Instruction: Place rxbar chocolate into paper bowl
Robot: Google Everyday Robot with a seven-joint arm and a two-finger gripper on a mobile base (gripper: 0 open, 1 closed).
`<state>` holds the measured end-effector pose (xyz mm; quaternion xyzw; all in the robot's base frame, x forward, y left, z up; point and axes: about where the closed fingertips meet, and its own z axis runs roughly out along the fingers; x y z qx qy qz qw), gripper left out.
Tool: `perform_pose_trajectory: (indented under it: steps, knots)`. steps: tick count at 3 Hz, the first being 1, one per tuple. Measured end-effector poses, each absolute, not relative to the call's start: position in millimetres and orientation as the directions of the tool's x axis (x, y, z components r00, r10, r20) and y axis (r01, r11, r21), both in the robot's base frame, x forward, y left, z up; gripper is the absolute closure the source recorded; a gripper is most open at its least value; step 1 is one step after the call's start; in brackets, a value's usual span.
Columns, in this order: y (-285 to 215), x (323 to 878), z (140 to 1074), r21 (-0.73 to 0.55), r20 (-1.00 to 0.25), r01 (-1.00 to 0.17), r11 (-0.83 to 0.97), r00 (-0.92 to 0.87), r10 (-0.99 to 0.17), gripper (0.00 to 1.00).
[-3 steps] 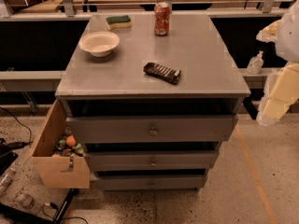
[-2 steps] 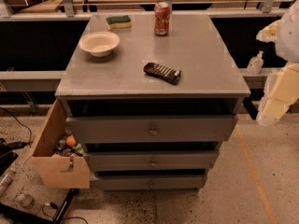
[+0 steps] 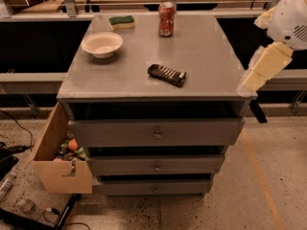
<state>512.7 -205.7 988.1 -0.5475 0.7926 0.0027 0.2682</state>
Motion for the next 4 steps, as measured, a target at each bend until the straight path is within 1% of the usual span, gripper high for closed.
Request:
perform_pose_trajectory:
  steps: [1, 2, 3, 4]
  knots:
    - [-197.8, 568.9, 971.8, -0.223, -0.613, -0.828, 0.514, -0.291, -0.735, 0.00]
    - [-191.9, 601.6, 960.2, -0.194, -0.713, -0.799, 0.569, -0.283, -0.641, 0.00]
    - [-191.8, 601.6, 960.2, -0.194, -0.713, -0.799, 0.569, -0.283, -0.642, 0.00]
    - [-179.1, 608.4, 946.7, -0.173, -0.746, -0.801, 0.573, -0.273, -0.608, 0.00]
